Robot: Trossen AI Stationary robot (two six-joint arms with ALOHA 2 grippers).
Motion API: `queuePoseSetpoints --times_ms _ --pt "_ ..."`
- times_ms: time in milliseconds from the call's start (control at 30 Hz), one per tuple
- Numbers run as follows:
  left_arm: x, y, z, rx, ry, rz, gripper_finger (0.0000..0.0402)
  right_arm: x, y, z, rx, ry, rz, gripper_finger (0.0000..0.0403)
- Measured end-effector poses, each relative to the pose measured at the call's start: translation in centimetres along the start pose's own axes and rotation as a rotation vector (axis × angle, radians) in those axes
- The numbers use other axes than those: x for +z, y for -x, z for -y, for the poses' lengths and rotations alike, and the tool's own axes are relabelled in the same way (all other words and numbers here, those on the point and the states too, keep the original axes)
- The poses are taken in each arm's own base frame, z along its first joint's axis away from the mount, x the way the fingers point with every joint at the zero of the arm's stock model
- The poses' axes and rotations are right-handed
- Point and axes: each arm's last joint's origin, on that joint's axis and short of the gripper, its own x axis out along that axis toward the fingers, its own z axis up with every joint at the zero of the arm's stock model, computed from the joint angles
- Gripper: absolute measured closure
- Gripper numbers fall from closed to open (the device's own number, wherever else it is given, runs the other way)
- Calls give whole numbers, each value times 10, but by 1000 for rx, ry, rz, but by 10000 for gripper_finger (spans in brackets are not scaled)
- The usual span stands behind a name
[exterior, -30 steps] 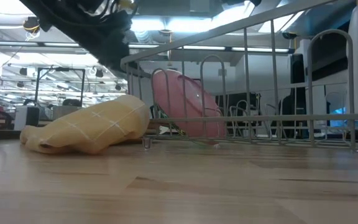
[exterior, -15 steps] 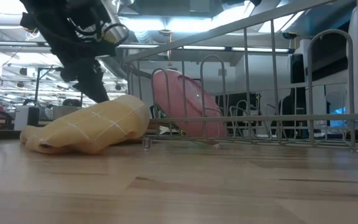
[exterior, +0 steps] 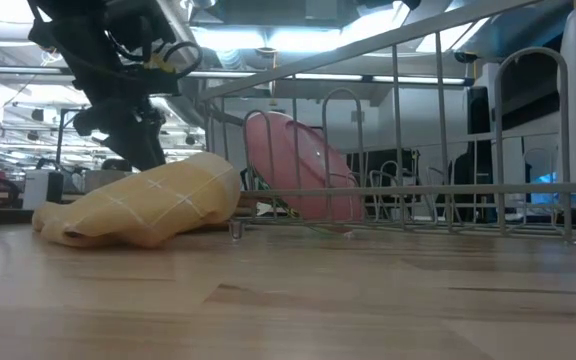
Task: Sort dishes
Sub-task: Put the light orange plate in the dish rack
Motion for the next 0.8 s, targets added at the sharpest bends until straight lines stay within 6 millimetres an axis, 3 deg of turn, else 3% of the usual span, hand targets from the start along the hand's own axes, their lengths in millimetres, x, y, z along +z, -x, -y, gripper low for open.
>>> queuePoseSetpoints --times_ms 233,433,667,800 --pt "-1 -9 0 5 -8 -37 254 3 6 -3 106 -25 19 260" --pt "-2 -15 2 8 -22 -68 254 3 38 -5 211 -16 104 260" --pt "-1 -17 -1 15 -8 -60 254 -19 79 -4 213 -19 186 260" --pt "3 -19 -9 37 13 -30 254 -39 85 -4 218 -55 227 260"
